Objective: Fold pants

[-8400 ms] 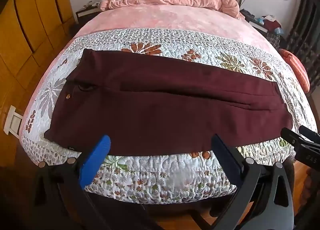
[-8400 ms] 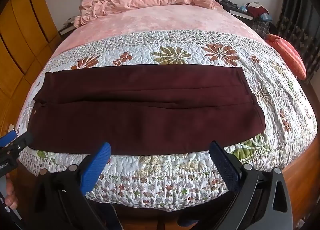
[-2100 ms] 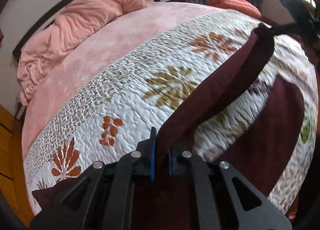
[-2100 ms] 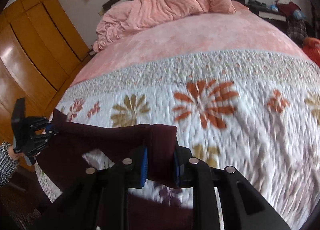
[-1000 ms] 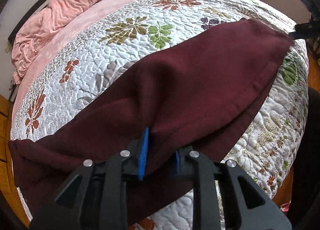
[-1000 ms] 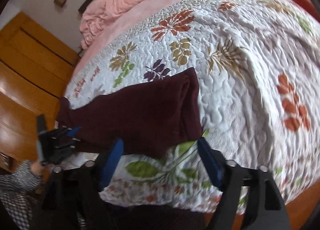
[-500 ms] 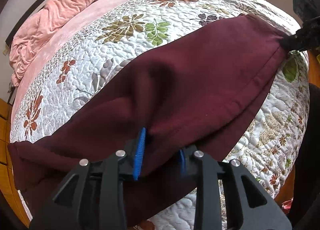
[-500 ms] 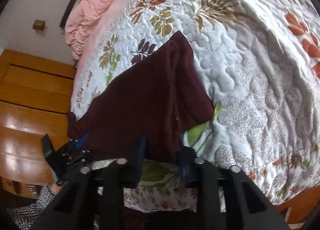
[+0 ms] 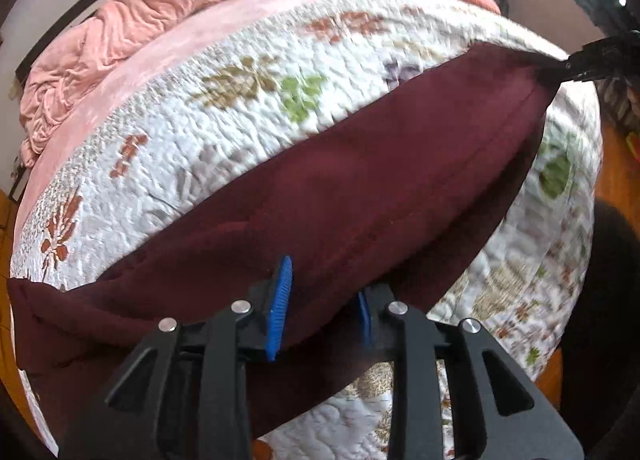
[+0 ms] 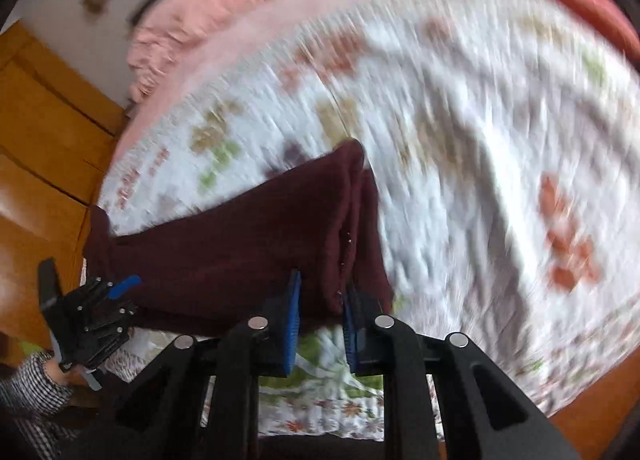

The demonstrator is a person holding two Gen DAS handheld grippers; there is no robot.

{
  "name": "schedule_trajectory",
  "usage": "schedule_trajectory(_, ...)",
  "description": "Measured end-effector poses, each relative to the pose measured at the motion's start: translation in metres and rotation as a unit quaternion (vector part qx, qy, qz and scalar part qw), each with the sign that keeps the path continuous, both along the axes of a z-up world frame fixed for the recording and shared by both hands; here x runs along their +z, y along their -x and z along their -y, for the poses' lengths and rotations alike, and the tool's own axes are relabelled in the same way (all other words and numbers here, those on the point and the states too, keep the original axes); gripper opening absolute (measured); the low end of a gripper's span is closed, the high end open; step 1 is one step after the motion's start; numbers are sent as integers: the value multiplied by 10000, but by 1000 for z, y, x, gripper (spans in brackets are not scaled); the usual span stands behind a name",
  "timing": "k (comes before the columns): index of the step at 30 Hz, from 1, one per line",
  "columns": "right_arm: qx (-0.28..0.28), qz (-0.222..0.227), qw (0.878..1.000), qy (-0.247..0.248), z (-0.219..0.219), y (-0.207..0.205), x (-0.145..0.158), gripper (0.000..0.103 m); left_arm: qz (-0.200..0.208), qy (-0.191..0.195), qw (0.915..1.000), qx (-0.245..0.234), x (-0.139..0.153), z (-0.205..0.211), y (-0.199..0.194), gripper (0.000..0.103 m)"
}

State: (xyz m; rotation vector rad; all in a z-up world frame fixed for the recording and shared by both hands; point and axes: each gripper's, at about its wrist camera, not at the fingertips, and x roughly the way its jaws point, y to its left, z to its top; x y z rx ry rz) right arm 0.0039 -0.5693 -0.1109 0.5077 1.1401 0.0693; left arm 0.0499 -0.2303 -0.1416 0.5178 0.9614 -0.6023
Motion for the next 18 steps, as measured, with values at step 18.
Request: schedule_trajectory(18,671,-188,9957,617,-82,-32,-2,38,-551,689,9956,309,-1,-13,0,51)
